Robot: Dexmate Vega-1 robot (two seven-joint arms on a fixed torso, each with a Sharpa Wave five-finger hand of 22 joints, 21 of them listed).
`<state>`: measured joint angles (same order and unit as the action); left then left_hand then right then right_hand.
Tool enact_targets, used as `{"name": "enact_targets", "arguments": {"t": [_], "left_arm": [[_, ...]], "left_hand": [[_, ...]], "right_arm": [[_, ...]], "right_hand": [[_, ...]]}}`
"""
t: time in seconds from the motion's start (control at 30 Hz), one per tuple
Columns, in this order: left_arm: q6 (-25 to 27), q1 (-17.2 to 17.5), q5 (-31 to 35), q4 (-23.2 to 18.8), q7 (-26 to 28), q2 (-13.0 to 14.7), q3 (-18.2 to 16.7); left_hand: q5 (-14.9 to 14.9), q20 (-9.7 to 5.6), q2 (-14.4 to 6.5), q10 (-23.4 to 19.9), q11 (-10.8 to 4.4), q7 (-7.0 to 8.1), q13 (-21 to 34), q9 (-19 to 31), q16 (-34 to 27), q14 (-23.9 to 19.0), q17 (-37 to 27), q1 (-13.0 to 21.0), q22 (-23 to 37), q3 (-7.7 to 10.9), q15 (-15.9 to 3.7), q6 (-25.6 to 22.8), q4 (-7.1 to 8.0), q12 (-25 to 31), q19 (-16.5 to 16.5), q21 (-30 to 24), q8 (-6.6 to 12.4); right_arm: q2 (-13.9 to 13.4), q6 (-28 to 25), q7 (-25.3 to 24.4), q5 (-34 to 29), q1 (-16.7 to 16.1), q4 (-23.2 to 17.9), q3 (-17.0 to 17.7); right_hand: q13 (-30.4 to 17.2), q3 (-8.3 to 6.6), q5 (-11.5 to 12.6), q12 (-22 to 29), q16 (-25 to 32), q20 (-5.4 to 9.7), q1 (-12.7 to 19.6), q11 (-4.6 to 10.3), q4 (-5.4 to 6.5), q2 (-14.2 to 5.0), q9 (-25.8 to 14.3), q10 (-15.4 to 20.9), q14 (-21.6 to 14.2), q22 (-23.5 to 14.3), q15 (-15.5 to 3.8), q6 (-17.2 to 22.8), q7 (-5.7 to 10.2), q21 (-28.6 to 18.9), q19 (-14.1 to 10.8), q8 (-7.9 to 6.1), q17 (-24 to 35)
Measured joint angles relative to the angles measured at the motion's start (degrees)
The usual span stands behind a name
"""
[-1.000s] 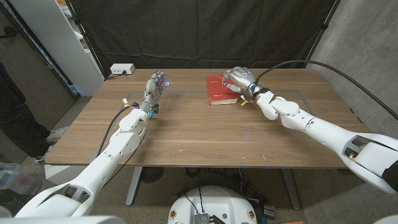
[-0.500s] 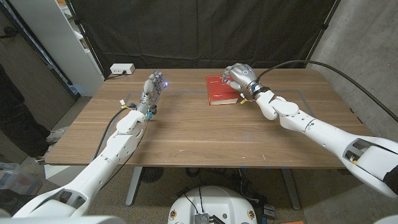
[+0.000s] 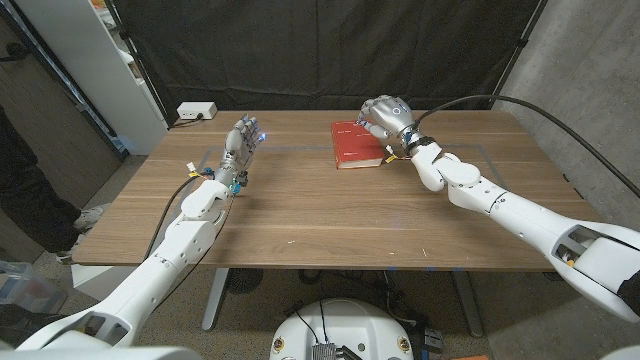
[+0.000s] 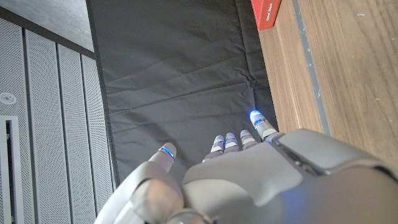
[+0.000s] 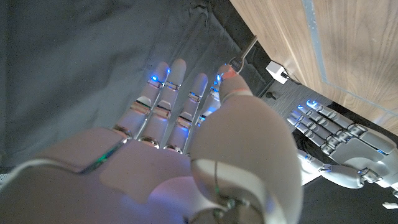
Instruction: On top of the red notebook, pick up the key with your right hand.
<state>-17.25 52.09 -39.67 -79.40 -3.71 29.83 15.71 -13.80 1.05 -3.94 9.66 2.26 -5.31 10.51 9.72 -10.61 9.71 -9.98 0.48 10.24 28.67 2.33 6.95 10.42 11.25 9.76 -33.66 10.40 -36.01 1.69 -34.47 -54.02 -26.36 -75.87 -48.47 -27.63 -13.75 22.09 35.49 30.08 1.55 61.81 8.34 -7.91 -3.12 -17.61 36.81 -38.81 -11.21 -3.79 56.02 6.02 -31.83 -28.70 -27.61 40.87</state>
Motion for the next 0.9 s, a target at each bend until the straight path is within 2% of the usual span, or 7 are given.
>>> {"name": "enact_targets", "arguments": {"t": [0.9], "left_arm": [[-0.72,3.2,-1.52,-2.92,-0.98,2.68,-1.86]], "left_hand": [[0.0,0.0,0.0,0.0,0.0,0.0,0.0,0.0,0.0,0.0,0.0,0.0,0.0,0.0,0.0,0.0,0.0,0.0,0.0,0.22,0.0]], "right_arm": [[0.53,-5.48,-0.7,-0.46,-1.22,-4.68,2.27]], "right_hand": [[-0.01,0.4,0.45,0.0,-1.08,0.2,0.52,0.15,-0.06,0.26,0.0,0.77,-0.22,0.0,0.18,0.01,-0.01,0.0,0.21,-0.01,0.95]]}}
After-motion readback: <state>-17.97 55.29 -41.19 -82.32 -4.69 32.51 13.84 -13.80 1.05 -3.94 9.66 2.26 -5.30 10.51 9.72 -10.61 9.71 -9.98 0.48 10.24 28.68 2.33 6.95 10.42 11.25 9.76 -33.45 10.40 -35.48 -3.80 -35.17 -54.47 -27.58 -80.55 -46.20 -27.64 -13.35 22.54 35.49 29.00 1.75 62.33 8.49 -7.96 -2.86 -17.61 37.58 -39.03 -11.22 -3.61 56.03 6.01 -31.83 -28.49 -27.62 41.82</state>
